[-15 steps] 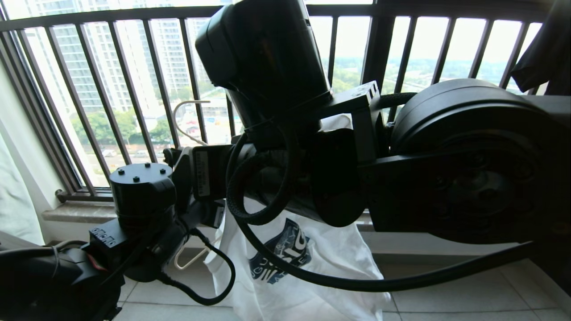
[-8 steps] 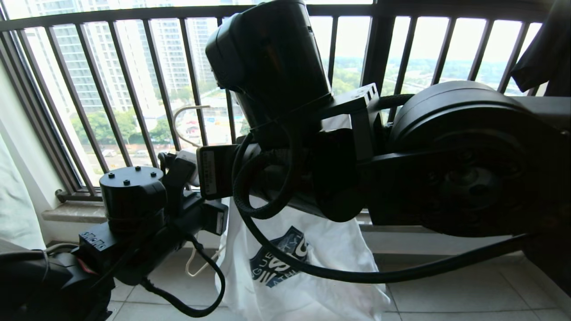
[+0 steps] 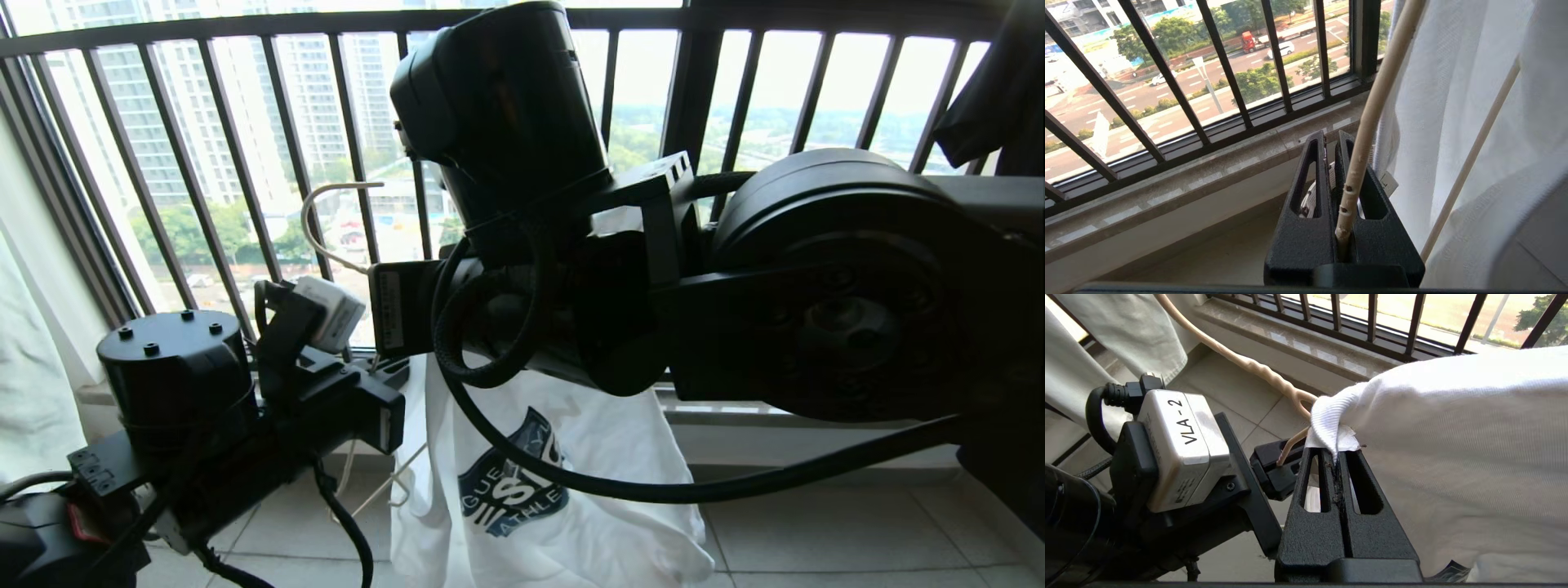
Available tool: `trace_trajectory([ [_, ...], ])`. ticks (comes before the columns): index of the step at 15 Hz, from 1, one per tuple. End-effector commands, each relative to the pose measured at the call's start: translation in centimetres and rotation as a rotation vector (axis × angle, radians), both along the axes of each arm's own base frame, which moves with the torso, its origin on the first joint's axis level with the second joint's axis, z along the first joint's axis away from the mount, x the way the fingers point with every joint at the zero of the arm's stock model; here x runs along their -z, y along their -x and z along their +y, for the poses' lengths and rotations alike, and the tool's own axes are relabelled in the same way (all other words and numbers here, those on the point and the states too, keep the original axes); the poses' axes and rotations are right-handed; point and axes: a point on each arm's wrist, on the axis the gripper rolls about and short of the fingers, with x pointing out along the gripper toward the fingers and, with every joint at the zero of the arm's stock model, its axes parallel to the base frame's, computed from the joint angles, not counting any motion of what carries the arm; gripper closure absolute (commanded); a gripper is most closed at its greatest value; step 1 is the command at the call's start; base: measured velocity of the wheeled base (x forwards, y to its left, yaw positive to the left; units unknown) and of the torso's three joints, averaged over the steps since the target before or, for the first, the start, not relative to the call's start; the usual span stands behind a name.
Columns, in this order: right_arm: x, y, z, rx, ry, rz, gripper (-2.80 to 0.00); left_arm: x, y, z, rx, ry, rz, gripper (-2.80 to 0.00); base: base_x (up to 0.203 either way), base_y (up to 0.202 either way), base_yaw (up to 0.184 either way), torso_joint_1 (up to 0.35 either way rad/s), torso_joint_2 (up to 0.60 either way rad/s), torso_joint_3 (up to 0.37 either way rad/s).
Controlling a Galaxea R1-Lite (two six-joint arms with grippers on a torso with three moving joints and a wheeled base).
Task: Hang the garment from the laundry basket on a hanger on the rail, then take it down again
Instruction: Hang the clothes on the clothes rack
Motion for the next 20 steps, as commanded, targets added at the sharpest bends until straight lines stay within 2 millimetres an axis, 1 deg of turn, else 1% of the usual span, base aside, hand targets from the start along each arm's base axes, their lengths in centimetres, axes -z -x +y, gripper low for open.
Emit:
trace_trajectory([
  [1, 0.0, 0.0, 0.1, 0.001, 0.000, 0.001, 0.00, -0.8, 1.4, 0.1, 0.050, 0.022, -0.030, 0.00, 0.000, 0.000, 0.000, 0.000, 0.00, 0.000],
  [6, -0.1, 0.2, 0.0, -0.002, 0.001, -0.001, 0.00, -0.6, 1.3, -0.1, 0.048, 0.013, -0.027, 0.00, 0.000, 0.000, 0.000, 0.000, 0.00, 0.000],
  [10, 0.8, 0.5, 0.4, -0.011, 0.022, 0.017, 0.00, -0.7, 0.8, -0.3, 0.041, 0.020, -0.025, 0.00, 0.000, 0.000, 0.000, 0.000, 0.00, 0.000],
  [13, 1.2, 1.3, 0.9, -0.034, 0.035, 0.025, 0.00, -1.0, 0.7, -0.3, 0.035, 0.030, -0.033, 0.00, 0.000, 0.000, 0.000, 0.000, 0.00, 0.000],
  [16, 1.1, 2.2, 1.2, -0.056, 0.035, 0.023, 0.00, -1.0, 0.6, -0.3, 0.035, 0.029, -0.032, 0.00, 0.000, 0.000, 0.000, 0.000, 0.00, 0.000],
  [20, 1.3, 2.3, 1.4, -0.056, 0.039, 0.024, 0.00, -1.0, 0.6, -0.3, 0.032, 0.030, -0.033, 0.00, 0.000, 0.000, 0.000, 0.000, 0.00, 0.000],
])
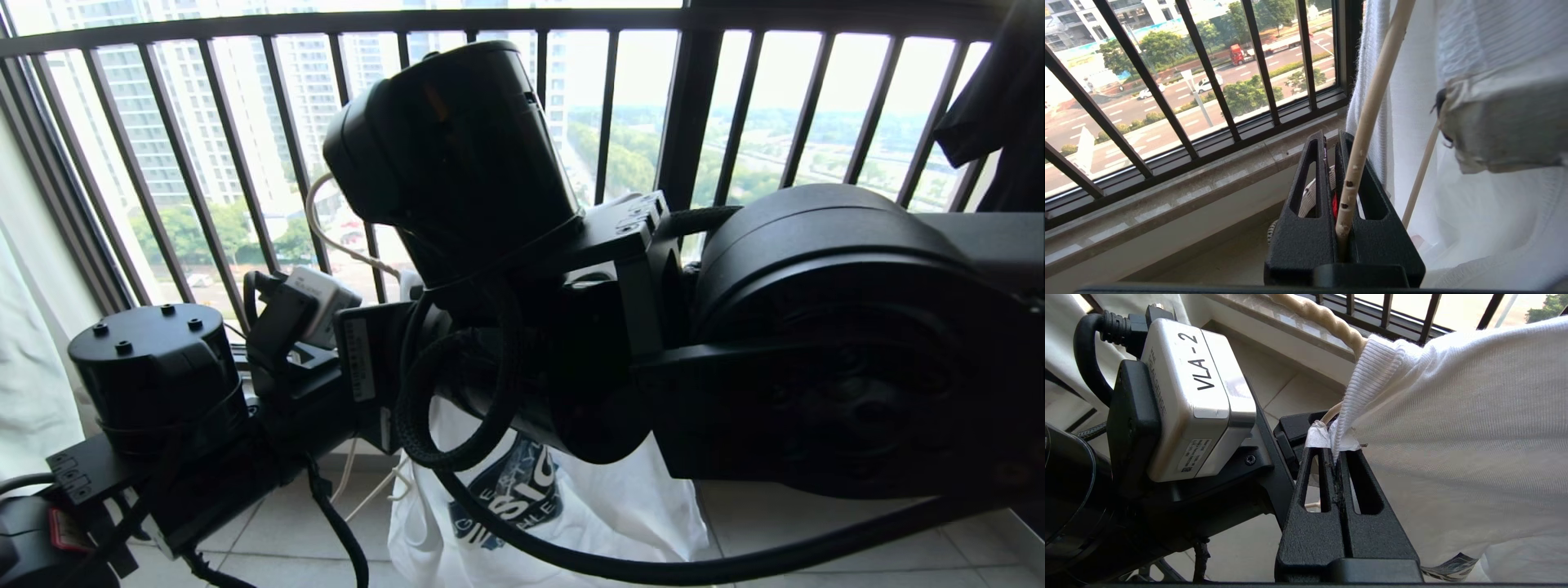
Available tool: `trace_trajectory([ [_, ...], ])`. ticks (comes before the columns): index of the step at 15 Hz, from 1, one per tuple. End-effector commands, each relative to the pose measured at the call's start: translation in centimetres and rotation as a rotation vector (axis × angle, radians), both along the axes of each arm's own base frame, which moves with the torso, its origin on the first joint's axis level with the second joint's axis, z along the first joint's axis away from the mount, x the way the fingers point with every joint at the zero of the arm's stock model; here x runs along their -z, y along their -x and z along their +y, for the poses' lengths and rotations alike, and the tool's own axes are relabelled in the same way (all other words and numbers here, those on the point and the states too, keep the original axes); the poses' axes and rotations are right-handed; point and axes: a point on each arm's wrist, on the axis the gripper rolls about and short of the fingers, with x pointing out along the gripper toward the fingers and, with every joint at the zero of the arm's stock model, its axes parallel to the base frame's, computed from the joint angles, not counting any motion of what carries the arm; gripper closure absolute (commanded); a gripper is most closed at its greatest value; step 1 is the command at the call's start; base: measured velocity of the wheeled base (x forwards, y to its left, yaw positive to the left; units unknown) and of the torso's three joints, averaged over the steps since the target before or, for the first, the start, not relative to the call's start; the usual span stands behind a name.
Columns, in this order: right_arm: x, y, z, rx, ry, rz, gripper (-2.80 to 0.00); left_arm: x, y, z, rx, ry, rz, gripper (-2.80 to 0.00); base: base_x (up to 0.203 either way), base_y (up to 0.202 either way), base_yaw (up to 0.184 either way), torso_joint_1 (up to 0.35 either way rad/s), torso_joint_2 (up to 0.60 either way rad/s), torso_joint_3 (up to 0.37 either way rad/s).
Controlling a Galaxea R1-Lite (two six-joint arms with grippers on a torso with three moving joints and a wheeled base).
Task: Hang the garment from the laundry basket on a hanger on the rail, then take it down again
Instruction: Hang the clothes on the clothes rack
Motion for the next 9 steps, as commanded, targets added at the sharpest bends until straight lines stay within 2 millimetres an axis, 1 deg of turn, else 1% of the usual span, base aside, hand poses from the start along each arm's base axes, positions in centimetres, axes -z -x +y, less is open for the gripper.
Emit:
trace_trajectory([
  [1, 0.0, 0.0, 0.0, 0.002, 0.002, 0.000, 0.00, -0.1, -0.1, 0.0, -0.005, 0.004, -0.006, 0.00, 0.000, 0.000, 0.000, 0.000, 0.00, 0.000],
  [2, -0.1, 0.1, -0.1, 0.002, 0.000, -0.001, -2.80, -0.1, -0.1, 0.1, -0.009, 0.004, -0.007, 0.00, 0.000, 0.000, 0.000, 0.000, 0.00, 0.000],
  [7, -0.2, 0.0, -0.2, 0.017, -0.001, -0.006, -2.80, -0.6, -0.6, 0.9, -0.045, 0.028, -0.052, 0.00, 0.000, 0.000, 0.000, 0.000, 0.00, 0.000],
  [9, -1.0, 0.5, -1.1, 0.027, -0.009, -0.014, -2.80, -0.8, -0.7, 1.0, -0.052, 0.032, -0.056, 0.00, 0.000, 0.000, 0.000, 0.000, 0.00, 0.000],
])
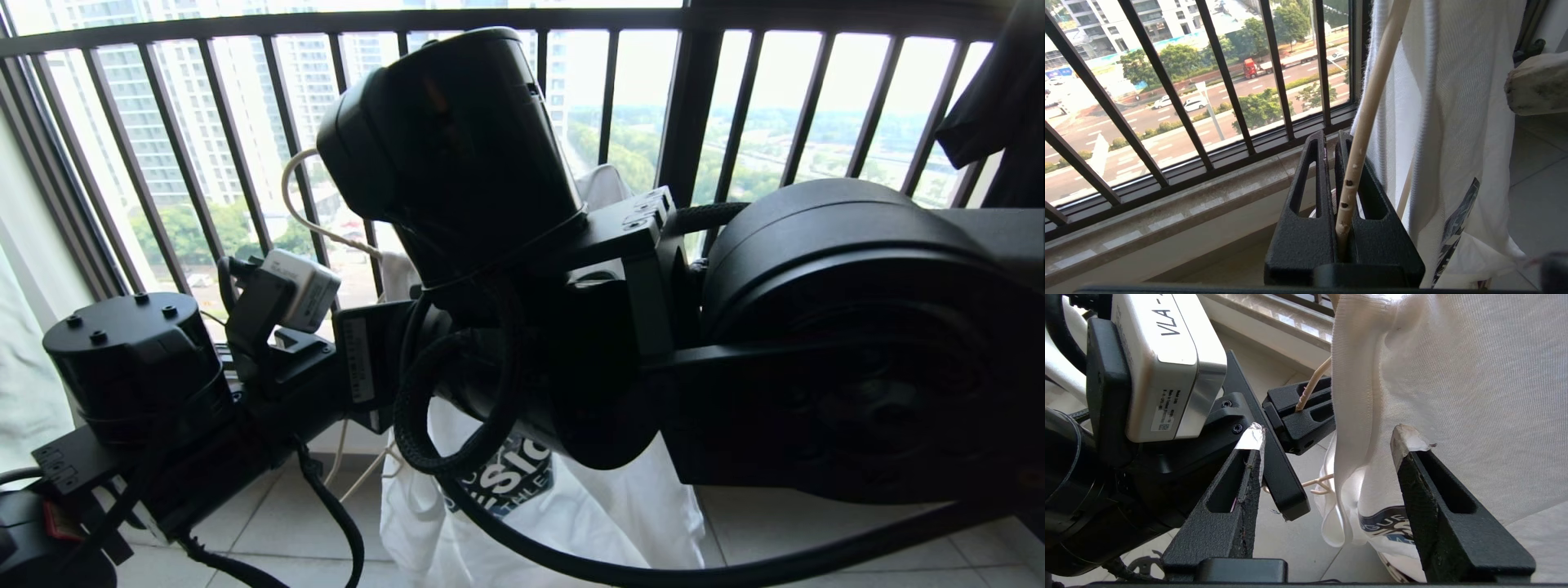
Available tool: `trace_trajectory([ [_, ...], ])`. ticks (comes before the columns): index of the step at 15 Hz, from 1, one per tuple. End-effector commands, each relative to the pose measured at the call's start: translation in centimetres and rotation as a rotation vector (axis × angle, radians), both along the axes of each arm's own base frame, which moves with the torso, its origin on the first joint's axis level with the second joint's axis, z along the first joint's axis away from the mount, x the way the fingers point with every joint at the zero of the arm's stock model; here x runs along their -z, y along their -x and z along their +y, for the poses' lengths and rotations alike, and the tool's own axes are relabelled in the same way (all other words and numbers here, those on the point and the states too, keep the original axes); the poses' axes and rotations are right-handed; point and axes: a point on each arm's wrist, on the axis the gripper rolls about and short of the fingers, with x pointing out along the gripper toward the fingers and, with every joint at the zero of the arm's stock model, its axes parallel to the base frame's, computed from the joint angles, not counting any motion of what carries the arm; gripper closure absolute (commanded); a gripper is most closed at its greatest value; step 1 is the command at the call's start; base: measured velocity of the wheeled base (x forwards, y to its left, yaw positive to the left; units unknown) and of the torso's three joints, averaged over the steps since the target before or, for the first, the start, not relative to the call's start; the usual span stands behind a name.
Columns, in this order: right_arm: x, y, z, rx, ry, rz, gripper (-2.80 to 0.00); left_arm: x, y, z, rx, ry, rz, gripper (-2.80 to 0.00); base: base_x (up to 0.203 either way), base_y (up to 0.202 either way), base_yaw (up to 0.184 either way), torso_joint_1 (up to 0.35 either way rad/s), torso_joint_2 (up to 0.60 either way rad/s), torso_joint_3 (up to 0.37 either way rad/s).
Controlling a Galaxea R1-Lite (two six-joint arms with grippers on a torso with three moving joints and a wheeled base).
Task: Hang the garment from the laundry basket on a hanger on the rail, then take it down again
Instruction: Hang the clothes on the clothes rack
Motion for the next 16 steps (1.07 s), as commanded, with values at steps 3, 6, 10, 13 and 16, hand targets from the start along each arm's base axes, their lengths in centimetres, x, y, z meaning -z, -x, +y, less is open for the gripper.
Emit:
trace_trajectory([
  [3, -1.9, 1.5, -2.9, 0.004, -0.019, -0.012, -2.80, -0.4, -0.5, 0.8, -0.037, 0.007, -0.016, 0.00, 0.000, 0.000, 0.000, 0.000, 0.00, 0.000],
  [6, -2.4, 2.4, -4.9, 0.017, -0.010, -0.014, 0.00, -0.3, -0.5, 0.8, -0.035, 0.007, -0.015, 0.00, 0.000, 0.000, 0.000, 0.000, 0.00, 0.000],
  [10, -3.4, 2.6, -7.7, 0.055, 0.071, -0.030, 0.00, 0.1, -0.3, 0.8, -0.027, -0.006, 0.001, 0.00, 0.000, 0.000, 0.000, 0.000, 0.00, 0.000],
  [13, -5.4, 2.6, -9.3, 0.060, 0.132, -0.041, 0.00, 0.7, 0.2, 1.0, 0.011, -0.022, 0.019, 0.00, 0.000, 0.000, 0.000, 0.000, 0.00, 0.000],
  [16, -5.6, 2.4, -9.9, 0.003, 0.298, -0.101, 0.00, 1.2, 1.0, 1.2, 0.074, -0.036, 0.033, 0.00, 0.000, 0.000, 0.000, 0.000, 0.00, 0.000],
])
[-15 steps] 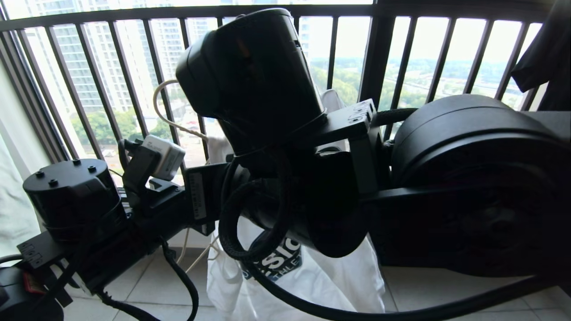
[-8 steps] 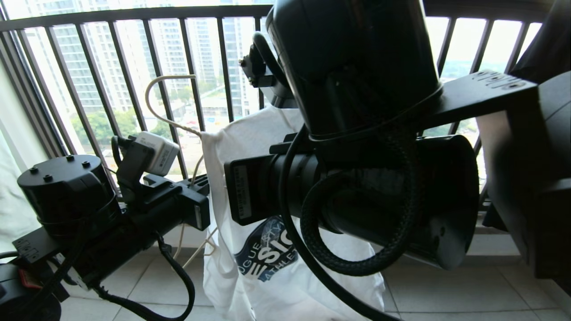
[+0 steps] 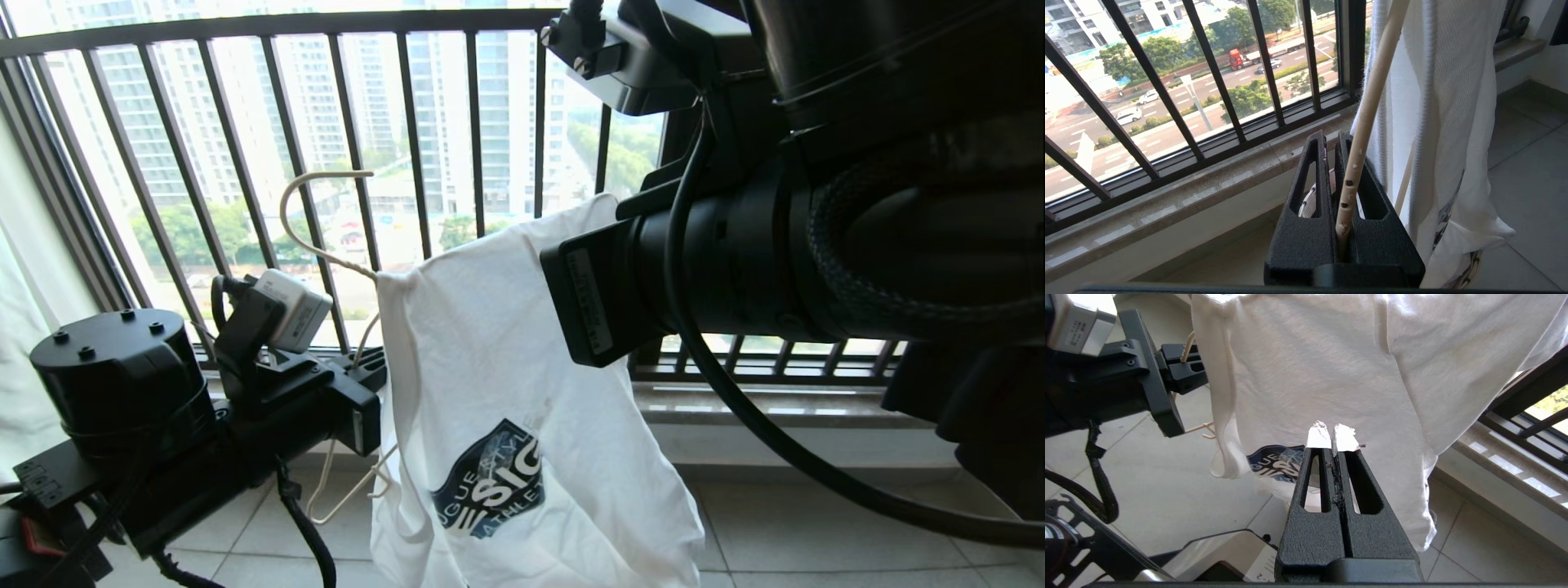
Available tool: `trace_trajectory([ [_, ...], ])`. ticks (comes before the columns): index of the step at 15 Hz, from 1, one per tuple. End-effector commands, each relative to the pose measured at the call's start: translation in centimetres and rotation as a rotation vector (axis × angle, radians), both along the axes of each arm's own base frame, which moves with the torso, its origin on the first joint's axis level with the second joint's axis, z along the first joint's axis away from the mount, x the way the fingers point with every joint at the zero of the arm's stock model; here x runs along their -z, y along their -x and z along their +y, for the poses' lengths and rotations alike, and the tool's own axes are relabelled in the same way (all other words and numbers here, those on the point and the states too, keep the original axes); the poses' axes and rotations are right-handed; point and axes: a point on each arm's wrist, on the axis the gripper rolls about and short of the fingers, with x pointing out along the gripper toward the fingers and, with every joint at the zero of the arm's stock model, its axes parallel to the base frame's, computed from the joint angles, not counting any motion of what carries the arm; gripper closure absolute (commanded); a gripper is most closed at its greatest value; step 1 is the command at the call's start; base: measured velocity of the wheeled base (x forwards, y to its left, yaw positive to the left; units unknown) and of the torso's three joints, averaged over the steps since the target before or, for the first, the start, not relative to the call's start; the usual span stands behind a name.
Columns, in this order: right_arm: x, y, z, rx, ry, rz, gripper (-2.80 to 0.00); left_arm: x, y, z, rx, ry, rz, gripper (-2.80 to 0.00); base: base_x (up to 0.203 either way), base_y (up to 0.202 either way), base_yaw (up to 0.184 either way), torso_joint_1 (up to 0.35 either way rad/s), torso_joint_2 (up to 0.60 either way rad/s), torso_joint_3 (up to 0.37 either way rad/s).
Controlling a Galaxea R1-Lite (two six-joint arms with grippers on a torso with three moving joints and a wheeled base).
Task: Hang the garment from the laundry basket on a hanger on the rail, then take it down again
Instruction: Hang the clothes on the clothes rack
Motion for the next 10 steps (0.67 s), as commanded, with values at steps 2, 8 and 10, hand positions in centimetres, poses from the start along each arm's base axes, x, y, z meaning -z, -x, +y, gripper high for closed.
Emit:
trace_trajectory([
  [2, 0.4, -1.1, 0.1, -0.057, 0.163, -0.075, 0.00, 0.9, 1.0, 0.3, 0.075, -0.047, 0.011, 0.00, 0.000, 0.000, 0.000, 0.000, 0.00, 0.000],
  [8, 0.4, -2.0, 0.6, -0.112, 0.287, -0.155, -2.80, 2.1, 1.8, 0.5, 0.145, -0.094, 0.034, 0.00, 0.000, 0.000, 0.000, 0.000, 0.00, 0.000],
  [10, 0.5, -2.1, 0.6, -0.131, 0.325, -0.173, -2.80, 2.1, 2.0, 0.6, 0.168, -0.096, 0.030, 0.00, 0.000, 0.000, 0.000, 0.000, 0.00, 0.000],
])
